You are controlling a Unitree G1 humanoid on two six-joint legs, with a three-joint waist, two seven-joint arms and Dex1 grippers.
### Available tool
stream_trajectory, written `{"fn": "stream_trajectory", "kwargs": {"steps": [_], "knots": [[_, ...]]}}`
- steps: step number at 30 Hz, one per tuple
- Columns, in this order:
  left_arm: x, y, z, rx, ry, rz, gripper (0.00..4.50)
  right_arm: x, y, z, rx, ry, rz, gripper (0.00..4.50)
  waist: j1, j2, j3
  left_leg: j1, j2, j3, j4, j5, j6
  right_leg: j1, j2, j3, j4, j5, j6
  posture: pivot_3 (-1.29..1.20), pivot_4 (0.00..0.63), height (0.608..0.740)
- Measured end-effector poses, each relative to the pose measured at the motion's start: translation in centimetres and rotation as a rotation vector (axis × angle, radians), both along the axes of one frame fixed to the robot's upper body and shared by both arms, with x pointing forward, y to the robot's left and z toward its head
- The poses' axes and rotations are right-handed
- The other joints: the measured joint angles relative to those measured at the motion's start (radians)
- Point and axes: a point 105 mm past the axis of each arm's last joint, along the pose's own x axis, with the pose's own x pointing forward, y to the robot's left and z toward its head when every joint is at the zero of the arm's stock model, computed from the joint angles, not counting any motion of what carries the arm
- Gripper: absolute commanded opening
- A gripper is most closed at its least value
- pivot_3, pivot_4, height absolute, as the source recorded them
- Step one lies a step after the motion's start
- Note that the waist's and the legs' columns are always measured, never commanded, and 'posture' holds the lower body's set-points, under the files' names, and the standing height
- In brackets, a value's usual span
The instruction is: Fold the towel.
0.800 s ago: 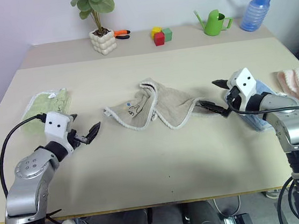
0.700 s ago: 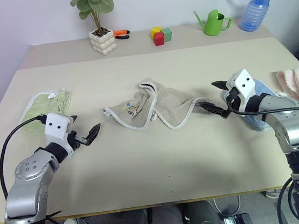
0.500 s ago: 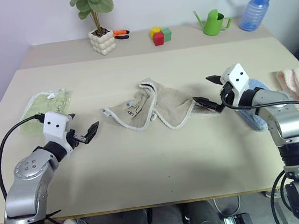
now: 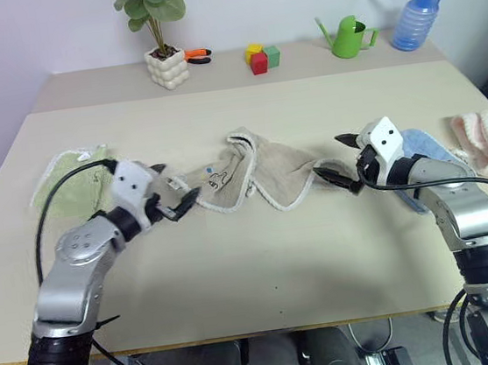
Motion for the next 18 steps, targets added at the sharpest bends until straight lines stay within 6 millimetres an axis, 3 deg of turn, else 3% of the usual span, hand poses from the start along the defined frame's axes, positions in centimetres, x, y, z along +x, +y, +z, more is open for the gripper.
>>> {"fn": "stream_trajectory", "kwargs": {"steps": [6, 18], "knots": [[-1.6, -4.3, -2.0, 0.148, 0.044, -0.245, 4.48, -0.3, 0.7, -0.1, 0.055, 0.016, -0.006, 4.5, 0.003, 0.0, 0.0, 0.0, 0.0, 0.0, 0.0, 0.0, 0.001, 0.0, 0.0, 0.0, 0.0, 0.0, 0.0, 0.0, 0.15, 0.732], [0.0, -6.8, -6.0, 0.309, 0.078, -0.217, 4.48, -1.0, -0.2, -1.0, 0.048, 0.006, -0.083, 4.5, 0.003, 0.0, 0.0, 0.0, 0.0, 0.0, 0.001, 0.0, 0.001, 0.0, 0.0, 0.0, 0.0, 0.0, 0.0, 0.0, 0.15, 0.732]]}}
